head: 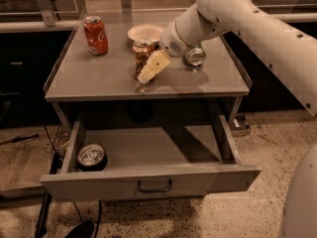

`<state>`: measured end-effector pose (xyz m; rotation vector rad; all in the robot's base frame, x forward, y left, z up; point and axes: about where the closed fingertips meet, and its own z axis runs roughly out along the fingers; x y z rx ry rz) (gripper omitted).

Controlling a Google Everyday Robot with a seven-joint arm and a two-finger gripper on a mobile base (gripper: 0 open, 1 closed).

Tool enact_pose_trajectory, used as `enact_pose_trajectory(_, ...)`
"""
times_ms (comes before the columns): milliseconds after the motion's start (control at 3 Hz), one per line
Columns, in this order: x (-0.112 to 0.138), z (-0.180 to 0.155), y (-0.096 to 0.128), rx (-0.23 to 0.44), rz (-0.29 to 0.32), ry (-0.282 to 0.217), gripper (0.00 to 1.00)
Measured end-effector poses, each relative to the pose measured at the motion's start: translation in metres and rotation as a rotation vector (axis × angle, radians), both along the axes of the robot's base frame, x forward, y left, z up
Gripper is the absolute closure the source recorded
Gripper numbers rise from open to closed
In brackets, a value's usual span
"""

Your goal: Place orange can into top drawer

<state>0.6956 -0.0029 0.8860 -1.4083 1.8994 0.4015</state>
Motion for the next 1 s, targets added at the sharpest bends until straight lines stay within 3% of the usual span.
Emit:
enact_pose_trajectory(333, -0.0029, -0.0095, 0.0101, 0.038, 0.005, 0.004, 0.17)
enact_pose_trajectory(667, -0.0027, -0.0097, 0.011, 0.039, 0.005, 0.004, 0.48)
enact_pose_trajectory(1000, -0.0027, -0.0098, 0.0111, 0.039, 0.005, 0.004, 0.71)
